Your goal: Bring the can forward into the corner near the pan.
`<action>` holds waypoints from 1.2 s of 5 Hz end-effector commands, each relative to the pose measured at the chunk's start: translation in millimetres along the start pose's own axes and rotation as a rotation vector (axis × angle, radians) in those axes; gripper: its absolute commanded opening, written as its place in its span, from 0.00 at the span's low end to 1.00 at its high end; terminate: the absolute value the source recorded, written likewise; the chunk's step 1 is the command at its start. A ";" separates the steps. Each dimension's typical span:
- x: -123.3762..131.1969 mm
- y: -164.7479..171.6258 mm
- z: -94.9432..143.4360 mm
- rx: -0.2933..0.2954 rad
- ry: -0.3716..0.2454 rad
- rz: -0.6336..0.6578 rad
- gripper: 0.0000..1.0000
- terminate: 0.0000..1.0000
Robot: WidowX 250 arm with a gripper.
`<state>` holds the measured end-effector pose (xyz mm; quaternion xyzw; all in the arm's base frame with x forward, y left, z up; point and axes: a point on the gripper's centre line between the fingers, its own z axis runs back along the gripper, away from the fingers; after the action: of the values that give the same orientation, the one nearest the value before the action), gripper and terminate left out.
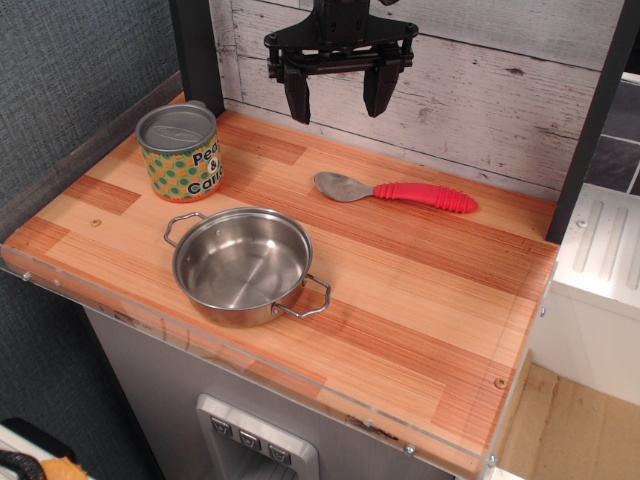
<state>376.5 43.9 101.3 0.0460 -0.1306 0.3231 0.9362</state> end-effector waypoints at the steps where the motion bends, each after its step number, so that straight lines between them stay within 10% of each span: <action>1: 0.0 0.0 0.0 0.000 0.000 0.000 1.00 0.00; 6: 65.3 53.7 -31.9 -0.052 -0.036 -0.722 1.00 0.00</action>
<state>392.3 126.3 69.8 0.0602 -0.1066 -0.0358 0.9918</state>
